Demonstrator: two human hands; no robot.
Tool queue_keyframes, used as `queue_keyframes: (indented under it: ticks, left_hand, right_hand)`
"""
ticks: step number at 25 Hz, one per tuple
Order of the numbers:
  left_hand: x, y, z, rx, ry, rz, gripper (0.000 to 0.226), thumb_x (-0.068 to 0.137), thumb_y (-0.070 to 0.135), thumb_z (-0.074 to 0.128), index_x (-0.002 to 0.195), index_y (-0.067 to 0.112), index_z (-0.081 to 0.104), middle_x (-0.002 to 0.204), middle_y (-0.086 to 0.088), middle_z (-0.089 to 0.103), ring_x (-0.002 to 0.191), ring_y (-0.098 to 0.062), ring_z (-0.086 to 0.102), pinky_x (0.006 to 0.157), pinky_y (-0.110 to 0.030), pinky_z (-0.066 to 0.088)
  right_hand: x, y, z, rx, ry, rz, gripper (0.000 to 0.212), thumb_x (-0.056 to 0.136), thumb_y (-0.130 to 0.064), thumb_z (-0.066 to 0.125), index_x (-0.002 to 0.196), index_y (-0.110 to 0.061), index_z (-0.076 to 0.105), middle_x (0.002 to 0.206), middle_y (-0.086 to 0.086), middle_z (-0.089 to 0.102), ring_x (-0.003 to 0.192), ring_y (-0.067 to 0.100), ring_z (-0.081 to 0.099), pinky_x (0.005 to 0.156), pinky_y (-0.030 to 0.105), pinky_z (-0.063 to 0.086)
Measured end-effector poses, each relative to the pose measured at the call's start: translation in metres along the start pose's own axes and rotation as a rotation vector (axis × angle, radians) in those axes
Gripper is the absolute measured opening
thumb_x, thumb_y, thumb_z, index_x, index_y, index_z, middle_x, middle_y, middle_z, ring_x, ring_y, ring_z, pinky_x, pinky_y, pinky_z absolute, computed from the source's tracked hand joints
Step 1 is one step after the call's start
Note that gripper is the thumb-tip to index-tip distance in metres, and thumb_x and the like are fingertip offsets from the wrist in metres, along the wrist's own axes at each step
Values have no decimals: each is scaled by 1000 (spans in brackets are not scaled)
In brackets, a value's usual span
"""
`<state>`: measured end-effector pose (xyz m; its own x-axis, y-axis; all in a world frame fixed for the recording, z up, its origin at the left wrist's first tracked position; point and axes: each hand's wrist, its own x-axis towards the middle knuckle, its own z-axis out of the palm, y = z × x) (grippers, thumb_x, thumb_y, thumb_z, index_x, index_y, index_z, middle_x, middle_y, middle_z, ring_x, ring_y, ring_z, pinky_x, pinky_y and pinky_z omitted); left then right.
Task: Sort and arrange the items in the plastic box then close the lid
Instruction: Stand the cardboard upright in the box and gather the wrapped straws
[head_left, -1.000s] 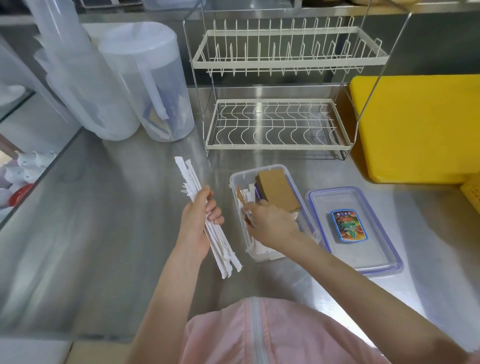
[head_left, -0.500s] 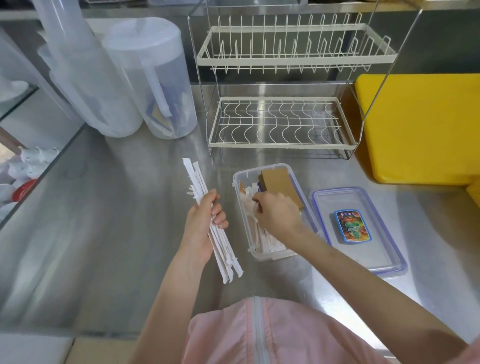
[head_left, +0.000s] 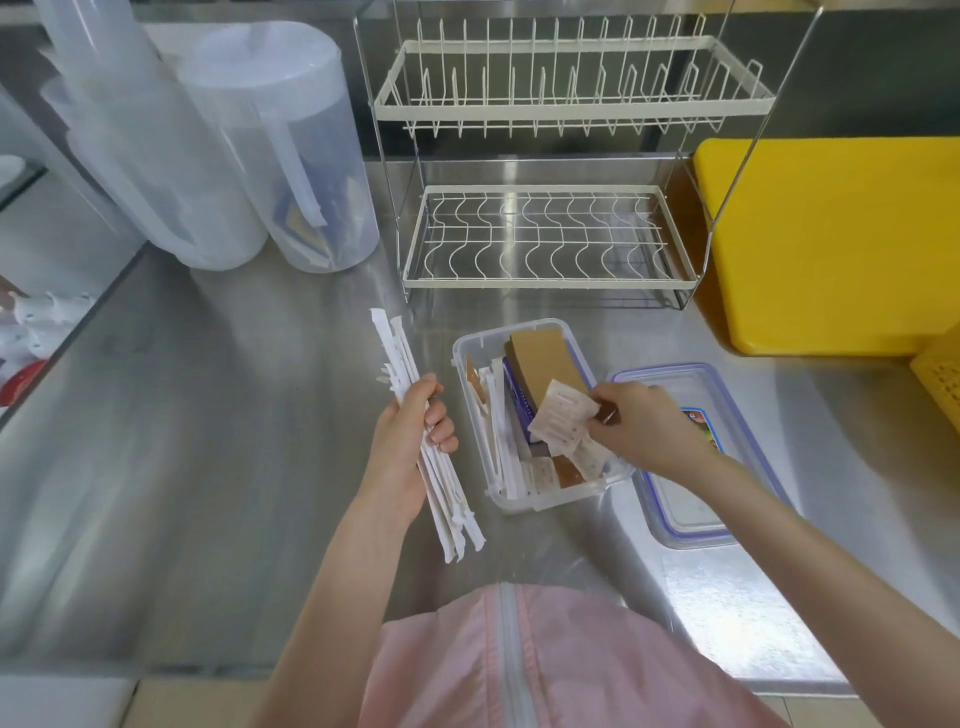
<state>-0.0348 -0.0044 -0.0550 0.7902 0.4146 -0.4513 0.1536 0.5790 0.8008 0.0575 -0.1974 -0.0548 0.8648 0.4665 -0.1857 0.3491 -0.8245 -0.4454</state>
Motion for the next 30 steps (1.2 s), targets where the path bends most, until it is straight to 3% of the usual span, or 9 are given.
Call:
queue_keyframes:
  ticks: [3, 5, 7, 12, 16, 20, 24, 27, 30]
  left_hand:
    - [0, 1, -1, -7, 2, -1, 23, 90, 21, 49, 68, 16, 47, 39, 10, 32, 32, -4, 29, 33, -15, 28]
    - [0, 1, -1, -5, 3, -8, 23, 90, 21, 49, 68, 16, 47, 39, 10, 32, 32, -4, 29, 33, -15, 28]
    - [0, 0, 0, 8, 3, -14, 23, 90, 21, 49, 67, 16, 47, 39, 10, 33, 32, -4, 29, 33, -15, 29]
    - [-1, 1, 0, 21, 2, -18, 24, 90, 22, 50, 67, 16, 48, 39, 9, 33, 32, -4, 30, 34, -15, 29]
    - [0, 2, -3, 21, 6, -12, 24, 90, 21, 49, 66, 16, 47, 39, 9, 33, 32, -4, 29, 34, -15, 29]
    - [0, 5, -5, 40, 32, 5, 24, 88, 19, 49, 65, 15, 46, 39, 10, 31, 32, -5, 28, 33, -15, 27]
    - [1, 8, -10, 29, 57, 28, 24, 87, 17, 49, 64, 15, 46, 39, 10, 30, 32, -6, 27, 33, -15, 26]
    - [1, 8, -11, 15, 70, 20, 24, 87, 17, 50, 64, 15, 46, 38, 10, 31, 32, -6, 27, 32, -16, 26]
    - [1, 5, -10, 28, 61, 16, 23, 87, 18, 50, 65, 15, 47, 39, 8, 32, 33, -5, 28, 33, -16, 27]
  right_hand:
    - [-1, 3, 8, -89, -58, 39, 22, 84, -20, 48, 101, -14, 61, 98, 12, 69, 78, 28, 62, 65, 35, 56]
    - [-4, 5, 9, -123, -63, 48, 19, 86, -21, 46, 91, -11, 61, 93, 13, 69, 71, 27, 59, 57, 27, 49]
    - [-6, 6, 10, -137, -39, 39, 24, 87, -23, 45, 88, -9, 64, 93, 13, 67, 72, 27, 59, 60, 30, 50]
    - [-10, -2, 4, -211, 47, 28, 24, 91, -26, 45, 104, -14, 62, 104, 10, 56, 84, 29, 62, 68, 36, 52]
    - [2, -22, -6, -43, 117, -82, 21, 89, -23, 48, 103, -13, 61, 102, 10, 62, 83, 29, 62, 72, 39, 54]
    - [43, -63, 12, 84, -62, -185, 23, 88, -18, 48, 106, -9, 58, 101, 13, 67, 89, 30, 61, 79, 36, 52]
    - [76, -88, 45, 181, -235, -73, 31, 90, -24, 47, 112, -2, 49, 102, 18, 62, 100, 34, 58, 81, 35, 44]
    - [79, -88, 56, 152, -158, -50, 18, 88, -21, 50, 80, -5, 50, 78, 14, 56, 79, 31, 56, 65, 30, 39]
    - [72, -84, 46, 169, -82, -82, 32, 84, -12, 49, 54, -12, 37, 56, 5, 44, 66, 25, 46, 56, 29, 33]
